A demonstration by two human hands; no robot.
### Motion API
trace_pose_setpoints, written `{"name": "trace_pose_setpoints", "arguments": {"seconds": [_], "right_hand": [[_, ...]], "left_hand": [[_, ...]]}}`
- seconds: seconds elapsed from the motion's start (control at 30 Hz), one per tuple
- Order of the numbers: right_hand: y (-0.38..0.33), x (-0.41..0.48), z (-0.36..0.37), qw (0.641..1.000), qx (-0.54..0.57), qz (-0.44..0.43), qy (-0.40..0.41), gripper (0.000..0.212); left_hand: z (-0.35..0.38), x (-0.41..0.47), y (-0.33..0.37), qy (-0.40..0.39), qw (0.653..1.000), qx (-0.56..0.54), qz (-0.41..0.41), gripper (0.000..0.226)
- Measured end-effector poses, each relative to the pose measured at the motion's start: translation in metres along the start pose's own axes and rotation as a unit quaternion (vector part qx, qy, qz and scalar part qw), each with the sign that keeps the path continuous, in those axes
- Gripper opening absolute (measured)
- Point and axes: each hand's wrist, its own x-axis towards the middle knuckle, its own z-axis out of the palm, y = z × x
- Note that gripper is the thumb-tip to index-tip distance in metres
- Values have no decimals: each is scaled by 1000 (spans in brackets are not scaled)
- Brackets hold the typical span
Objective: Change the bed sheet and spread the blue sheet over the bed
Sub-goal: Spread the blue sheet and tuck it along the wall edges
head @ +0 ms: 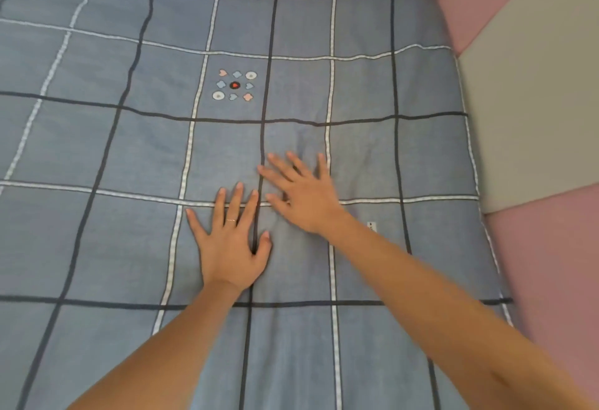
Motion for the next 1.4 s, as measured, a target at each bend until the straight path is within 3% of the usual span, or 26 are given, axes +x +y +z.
{"name": "trace_pose_setpoints", "arguments": {"seconds": [0.07, 0.13, 0.27, 0.3, 0.33, 0.37, 0.43, 0.47, 0.53, 0.6, 0.67, 0.73, 0.83, 0.93, 1.07, 1.23, 1.4], "right_hand": [[75, -55, 20, 985, -10, 159, 65, 61], [119, -112, 23, 964, -30, 253, 76, 65], [90, -177, 25, 917, -38, 389, 74, 70], [57, -193, 25, 919, -27, 385, 80, 70], [19, -210, 27, 941, -15, 327, 80, 70], [-16, -226, 32, 973, -14, 224, 59, 70], [-67, -278, 47, 998, -32, 60, 17, 73], [-76, -308, 52, 997, -39, 60, -10, 78], [-63, -369, 56, 982, -52, 176, -43, 91], [-42, -413, 57, 948, -53, 301, -87, 99], [-31, -419, 53, 910, 13, 370, -184, 101], [-31, -408, 43, 883, 43, 385, -266, 112], [-33, -407, 45, 881, 66, 373, -284, 113], [-32, -408, 48, 877, 59, 370, -301, 112], [-32, -413, 51, 892, 63, 376, -242, 111], [-49, -425, 54, 933, 41, 341, -103, 95], [-33, -515, 63, 883, 161, 440, 21, 112]], "left_hand": [[1, -1, 0, 12, 1000, -6, 3, 69], [0, -1, -1, 20, 1000, -14, 1, 70], [1, -5, 2, 22, 1000, -16, 5, 73], [-2, -8, 2, 18, 1000, -17, 6, 74], [-3, -9, 2, 16, 1000, -20, 5, 75], [-3, -6, 1, 9, 1000, -23, 2, 76], [-5, -7, -2, -16, 1000, -13, 6, 78], [-5, -8, -4, -35, 999, -8, 11, 77], [-10, -5, -6, -79, 997, -8, 18, 74], [-15, -2, -6, -125, 992, -11, 1, 75], [-19, -10, 1, -134, 991, -13, -24, 71], [-16, -45, 12, -100, 994, -28, -39, 66], [-12, -137, 35, -47, 996, -75, -16, 66], [-6, -232, 59, -58, 994, -92, 9, 66], [1, -307, 90, -109, 992, -64, 24, 70], [9, -306, 92, -101, 994, -32, 20, 71], [16, -311, 98, -49, 999, -16, 17, 71]]}}
